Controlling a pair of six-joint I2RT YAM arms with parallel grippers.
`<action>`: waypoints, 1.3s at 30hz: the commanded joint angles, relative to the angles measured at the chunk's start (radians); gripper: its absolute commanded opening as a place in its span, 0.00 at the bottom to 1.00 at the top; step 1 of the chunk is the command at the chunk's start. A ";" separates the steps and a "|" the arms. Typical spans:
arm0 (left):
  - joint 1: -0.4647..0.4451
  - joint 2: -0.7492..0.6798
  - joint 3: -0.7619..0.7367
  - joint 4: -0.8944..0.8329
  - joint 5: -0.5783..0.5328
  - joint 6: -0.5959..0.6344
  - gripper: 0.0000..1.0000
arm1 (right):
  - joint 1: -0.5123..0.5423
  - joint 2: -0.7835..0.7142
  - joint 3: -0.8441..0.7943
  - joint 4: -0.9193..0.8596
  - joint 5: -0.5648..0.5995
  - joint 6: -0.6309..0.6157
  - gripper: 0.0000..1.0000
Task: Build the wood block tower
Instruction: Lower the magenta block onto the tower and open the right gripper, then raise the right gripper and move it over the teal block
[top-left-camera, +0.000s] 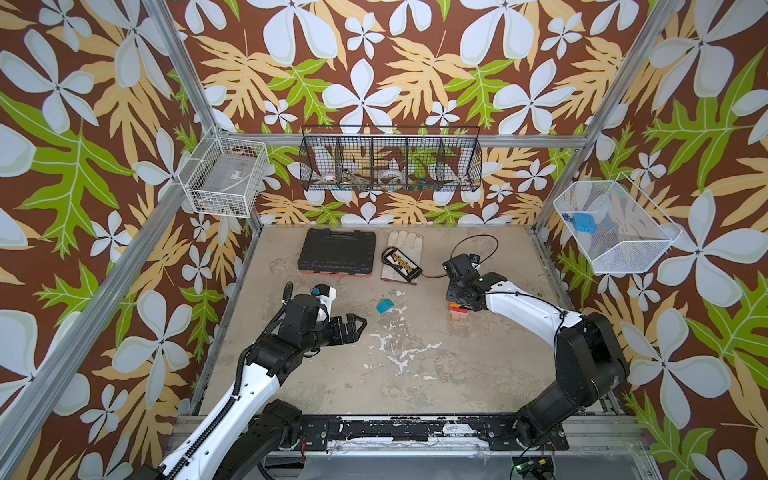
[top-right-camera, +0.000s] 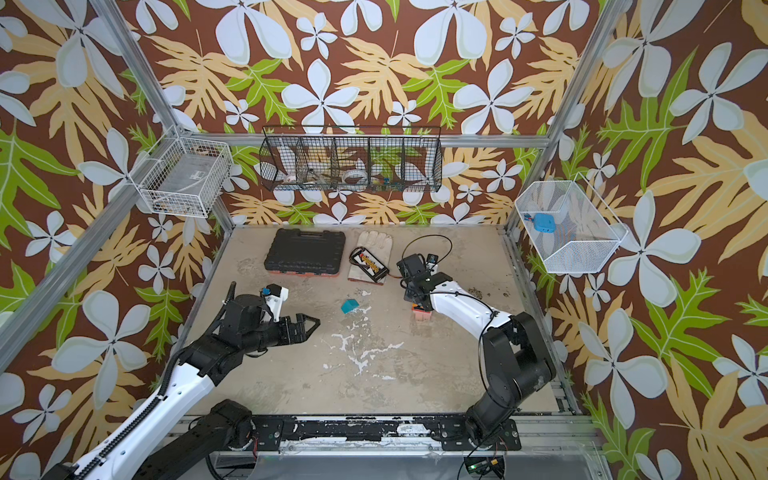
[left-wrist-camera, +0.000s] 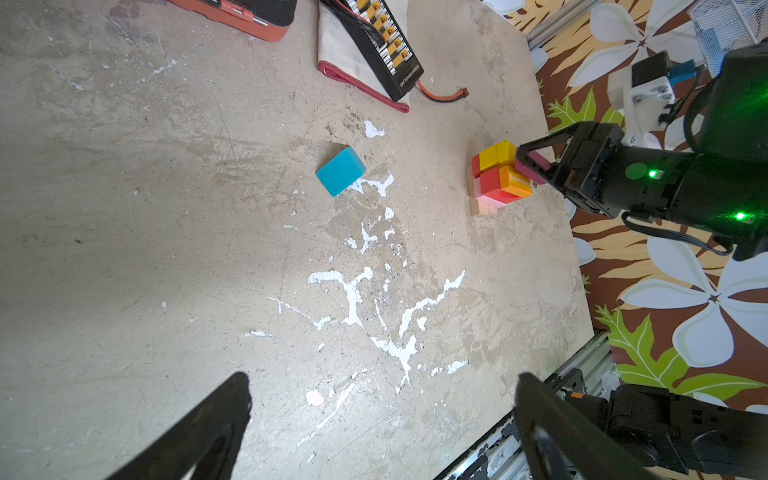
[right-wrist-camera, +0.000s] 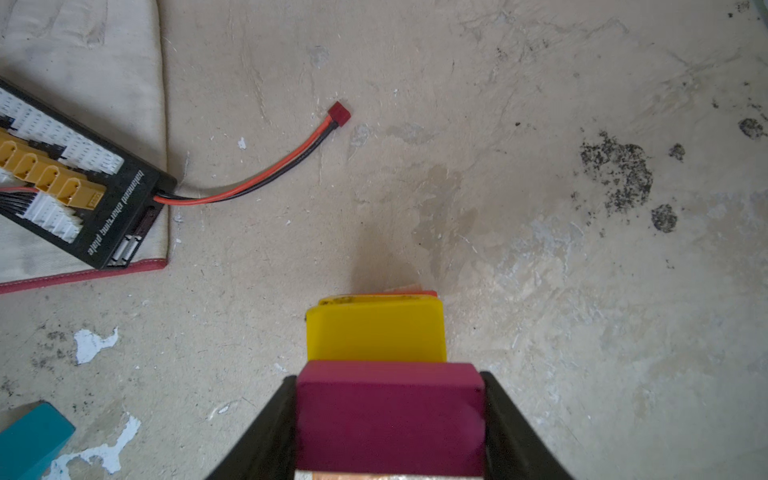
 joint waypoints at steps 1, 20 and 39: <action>-0.001 0.003 -0.002 0.020 0.009 0.002 1.00 | 0.000 0.004 0.002 0.012 0.000 -0.009 0.41; -0.001 0.005 -0.003 0.022 0.013 0.001 1.00 | -0.011 0.018 0.003 0.014 -0.008 -0.013 0.62; -0.002 0.010 -0.002 0.022 0.015 0.003 1.00 | -0.012 -0.131 -0.022 -0.027 0.045 0.007 0.79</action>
